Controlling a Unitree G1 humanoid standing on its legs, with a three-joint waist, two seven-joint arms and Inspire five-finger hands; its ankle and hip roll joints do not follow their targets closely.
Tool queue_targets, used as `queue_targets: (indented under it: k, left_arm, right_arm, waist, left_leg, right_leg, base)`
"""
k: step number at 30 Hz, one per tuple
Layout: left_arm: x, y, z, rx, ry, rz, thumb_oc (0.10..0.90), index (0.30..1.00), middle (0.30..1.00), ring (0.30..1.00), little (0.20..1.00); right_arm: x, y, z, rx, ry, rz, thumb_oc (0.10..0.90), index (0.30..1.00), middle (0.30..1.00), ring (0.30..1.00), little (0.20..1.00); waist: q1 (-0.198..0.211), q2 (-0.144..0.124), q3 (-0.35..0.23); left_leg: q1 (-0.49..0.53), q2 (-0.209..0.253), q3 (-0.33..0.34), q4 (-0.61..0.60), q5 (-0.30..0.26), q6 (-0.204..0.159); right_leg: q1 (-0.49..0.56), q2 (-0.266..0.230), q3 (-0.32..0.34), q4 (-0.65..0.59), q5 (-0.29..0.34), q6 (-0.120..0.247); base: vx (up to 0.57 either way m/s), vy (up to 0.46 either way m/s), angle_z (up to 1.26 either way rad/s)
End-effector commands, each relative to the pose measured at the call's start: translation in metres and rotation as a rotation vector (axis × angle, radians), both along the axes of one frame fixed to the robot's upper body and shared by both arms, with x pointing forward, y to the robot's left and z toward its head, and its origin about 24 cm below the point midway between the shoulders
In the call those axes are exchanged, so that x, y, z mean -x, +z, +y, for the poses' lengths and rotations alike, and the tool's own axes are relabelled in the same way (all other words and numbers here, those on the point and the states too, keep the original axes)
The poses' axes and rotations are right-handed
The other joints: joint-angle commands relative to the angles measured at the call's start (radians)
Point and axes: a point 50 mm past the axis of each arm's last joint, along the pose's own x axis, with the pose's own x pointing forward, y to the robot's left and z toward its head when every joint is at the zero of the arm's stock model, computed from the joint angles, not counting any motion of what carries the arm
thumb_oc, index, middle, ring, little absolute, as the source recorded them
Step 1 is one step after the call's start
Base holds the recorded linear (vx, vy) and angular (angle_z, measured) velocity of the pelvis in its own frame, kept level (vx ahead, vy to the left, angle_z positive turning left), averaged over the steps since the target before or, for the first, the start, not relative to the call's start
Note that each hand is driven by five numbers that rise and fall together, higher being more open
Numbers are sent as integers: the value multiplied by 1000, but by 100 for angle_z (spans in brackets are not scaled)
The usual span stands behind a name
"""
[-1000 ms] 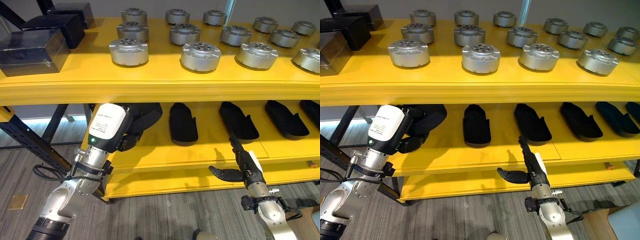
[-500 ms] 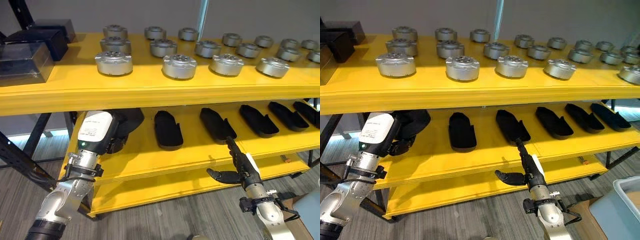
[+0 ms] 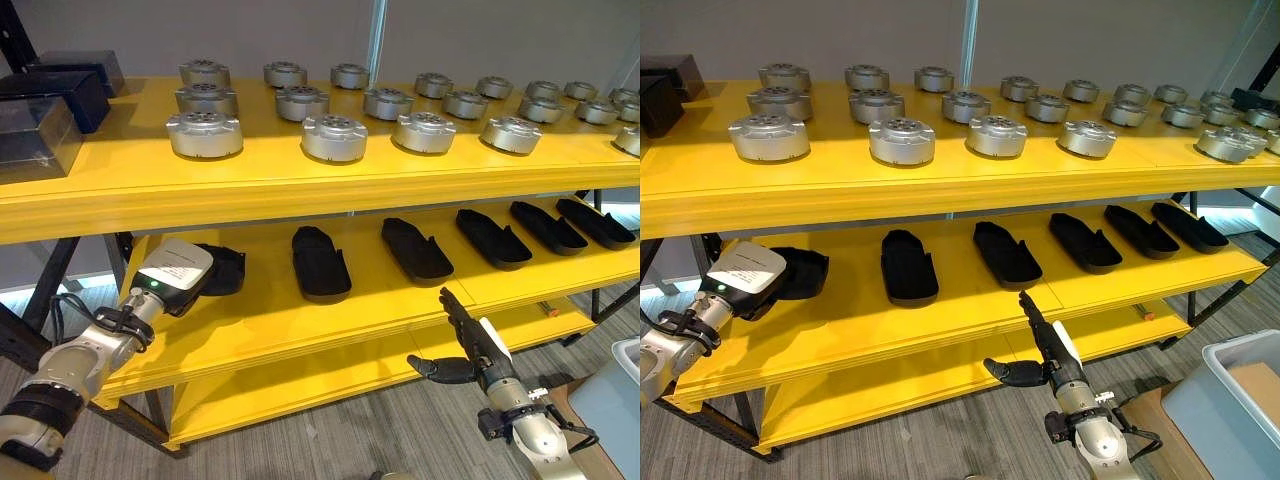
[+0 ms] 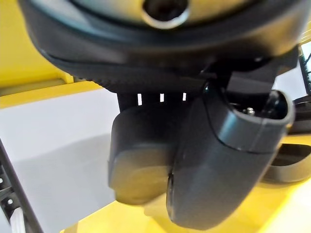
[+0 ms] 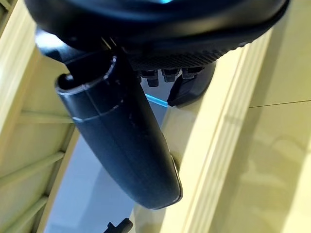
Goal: Move parts from the plastic box to the shelf.
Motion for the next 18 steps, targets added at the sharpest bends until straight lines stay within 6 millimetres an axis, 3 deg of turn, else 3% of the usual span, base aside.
queue_targets:
  k: [1, 3, 9, 18]
  left_arm:
    - [-30, 107, -6, -137, -102, -374, 400, 300, 300, 300, 300]
    - [-36, 104, 4, -257, -79, -304, 400, 300, 300, 300, 300]
    - [-37, 107, 8, -331, -79, -268, 400, 300, 300, 300, 300]
    - [-36, 96, 28, -306, 40, -230, 400, 300, 300, 300, 300]
  right_arm:
    - [-22, 56, 5, -22, 78, -321, 900, 1000, 1000, 1000, 1000]
    - [-20, 56, 7, -15, 94, -324, 900, 1000, 1000, 1000, 1000]
    - [-19, 57, 5, -23, 93, -325, 900, 1000, 1000, 1000, 1000]
    - [-16, 54, 7, -38, 88, -315, 900, 1000, 1000, 1000, 1000]
  waist:
    - [-28, -20, -4]
    - [-35, -19, 14]
    - [-36, -28, 33]
    - [-34, -53, 53]
  left_leg:
    - [-59, 54, -15, 165, -131, 25]
    - [-67, 54, -13, 176, -132, 26]
    - [-78, 60, -5, 191, -137, 29]
    - [-92, 66, 1, 194, -131, 27]
  right_leg:
    - [131, -52, 3, -90, -29, 93]
    - [127, -52, 3, -90, -24, 96]
    - [116, -49, 11, -92, -15, 99]
    - [110, -44, 17, -102, -4, 98]
  base:
    - [0, 0, 0]
    - [-24, -10, 4]
    - [-17, -8, -5]
    - [-4, -1, -1]
